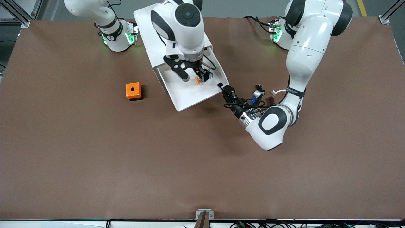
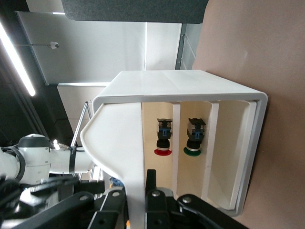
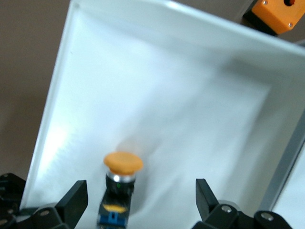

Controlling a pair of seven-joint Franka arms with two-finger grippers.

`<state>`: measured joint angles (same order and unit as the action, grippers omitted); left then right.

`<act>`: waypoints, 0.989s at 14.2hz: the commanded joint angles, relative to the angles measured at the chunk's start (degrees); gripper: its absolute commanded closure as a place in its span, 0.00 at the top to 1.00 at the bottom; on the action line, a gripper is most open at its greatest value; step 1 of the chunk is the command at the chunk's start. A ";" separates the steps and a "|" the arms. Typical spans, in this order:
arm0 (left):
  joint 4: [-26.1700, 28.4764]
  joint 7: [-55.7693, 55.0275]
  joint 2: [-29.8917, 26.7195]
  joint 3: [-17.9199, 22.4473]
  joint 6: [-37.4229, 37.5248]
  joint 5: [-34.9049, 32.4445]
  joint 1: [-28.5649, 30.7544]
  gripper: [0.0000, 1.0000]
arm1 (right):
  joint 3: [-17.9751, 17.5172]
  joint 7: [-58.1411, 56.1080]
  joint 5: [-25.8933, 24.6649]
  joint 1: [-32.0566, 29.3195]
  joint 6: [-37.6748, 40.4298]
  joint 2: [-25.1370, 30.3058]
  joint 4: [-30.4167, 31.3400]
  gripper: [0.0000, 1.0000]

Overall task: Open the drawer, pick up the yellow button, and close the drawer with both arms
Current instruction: 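Pull the drawer open with the left gripper while the right gripper reaches in, then grasp the yellow button with the right gripper and lift it out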

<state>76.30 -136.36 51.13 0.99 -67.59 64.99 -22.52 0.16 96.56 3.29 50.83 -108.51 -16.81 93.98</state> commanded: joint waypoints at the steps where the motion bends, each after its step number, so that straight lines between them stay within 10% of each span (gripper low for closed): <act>1: -0.36 1.27 0.29 1.04 -0.17 -0.39 0.28 0.13 | 0.54 3.10 -1.00 1.47 -1.87 -0.85 -0.55 0.99; 5: -0.36 5.29 0.20 0.95 -0.26 0.05 0.28 0.75 | 0.54 4.78 -1.09 1.82 -6.01 -3.39 -0.99 0.95; 8: -2.54 11.35 -0.15 0.51 -1.58 2.41 0.11 0.88 | 0.54 4.60 -1.79 1.82 -6.19 -5.07 -1.95 0.84; 13: -6.50 28.84 -0.41 0.86 -1.75 5.50 0.46 0.99 | 0.46 4.78 -1.00 3.49 -7.51 -5.86 -2.22 0.04; 14: -6.77 31.91 -0.50 1.03 -2.19 5.50 1.16 0.99 | 0.54 4.43 -0.92 3.40 -7.42 -5.86 -2.31 0.00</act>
<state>70.70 -109.95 51.04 1.61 -69.17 69.47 -22.17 0.26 100.04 2.50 53.38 -116.30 -21.95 93.15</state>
